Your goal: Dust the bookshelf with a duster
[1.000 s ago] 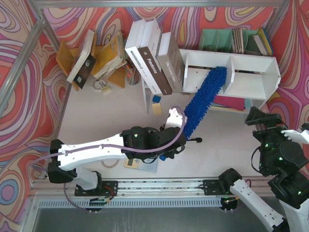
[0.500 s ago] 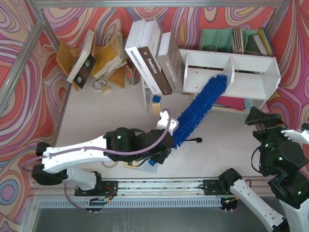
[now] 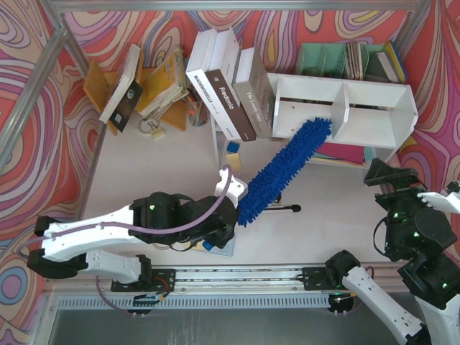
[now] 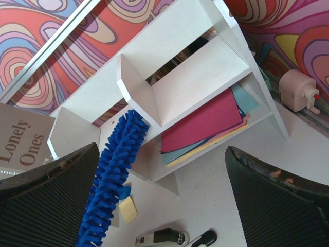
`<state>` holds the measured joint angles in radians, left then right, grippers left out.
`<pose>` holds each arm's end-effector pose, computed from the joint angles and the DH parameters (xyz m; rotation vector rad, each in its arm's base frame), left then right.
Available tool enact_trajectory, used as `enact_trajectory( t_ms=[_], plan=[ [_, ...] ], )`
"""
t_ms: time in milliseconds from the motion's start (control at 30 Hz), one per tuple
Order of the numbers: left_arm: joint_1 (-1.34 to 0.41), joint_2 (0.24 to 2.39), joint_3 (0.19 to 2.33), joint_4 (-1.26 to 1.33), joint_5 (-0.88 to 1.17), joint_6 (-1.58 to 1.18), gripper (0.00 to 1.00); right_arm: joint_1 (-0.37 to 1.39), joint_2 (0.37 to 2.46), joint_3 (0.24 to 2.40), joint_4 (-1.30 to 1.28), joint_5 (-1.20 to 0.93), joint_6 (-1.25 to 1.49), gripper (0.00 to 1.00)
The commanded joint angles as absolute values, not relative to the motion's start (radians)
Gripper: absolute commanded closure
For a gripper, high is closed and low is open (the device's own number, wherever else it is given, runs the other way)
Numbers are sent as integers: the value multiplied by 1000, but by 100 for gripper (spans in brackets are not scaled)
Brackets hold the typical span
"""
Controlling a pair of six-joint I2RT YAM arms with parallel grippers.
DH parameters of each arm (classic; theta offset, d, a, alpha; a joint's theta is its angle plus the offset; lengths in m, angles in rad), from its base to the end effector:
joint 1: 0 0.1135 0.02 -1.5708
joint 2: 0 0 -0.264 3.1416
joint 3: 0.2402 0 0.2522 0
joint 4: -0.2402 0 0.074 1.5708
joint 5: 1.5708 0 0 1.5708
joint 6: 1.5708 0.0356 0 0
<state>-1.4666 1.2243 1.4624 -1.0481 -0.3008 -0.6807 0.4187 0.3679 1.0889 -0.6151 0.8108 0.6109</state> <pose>0.0343 -0.2264 0.3997 0.7978 2.3108 -0.6813 0.0251 -0.0171 0.4256 0.7742 1.2876 0.2358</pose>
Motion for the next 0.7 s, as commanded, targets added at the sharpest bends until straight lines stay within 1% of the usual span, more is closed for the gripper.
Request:
enact_trajectory(
  t_ms=[0, 267, 667],
  plan=[
    [-1470, 1277, 1485, -1029, -379, -678, 100, 421, 374, 1081, -618, 819, 628, 3],
    [-1432, 1402, 1587, -969, -361, -605, 100, 420, 361, 1078, -632, 830, 632, 3],
    [-1290, 1523, 1658, -953, -355, -588, 100, 421, 345, 1065, -645, 839, 638, 3]
  ],
)
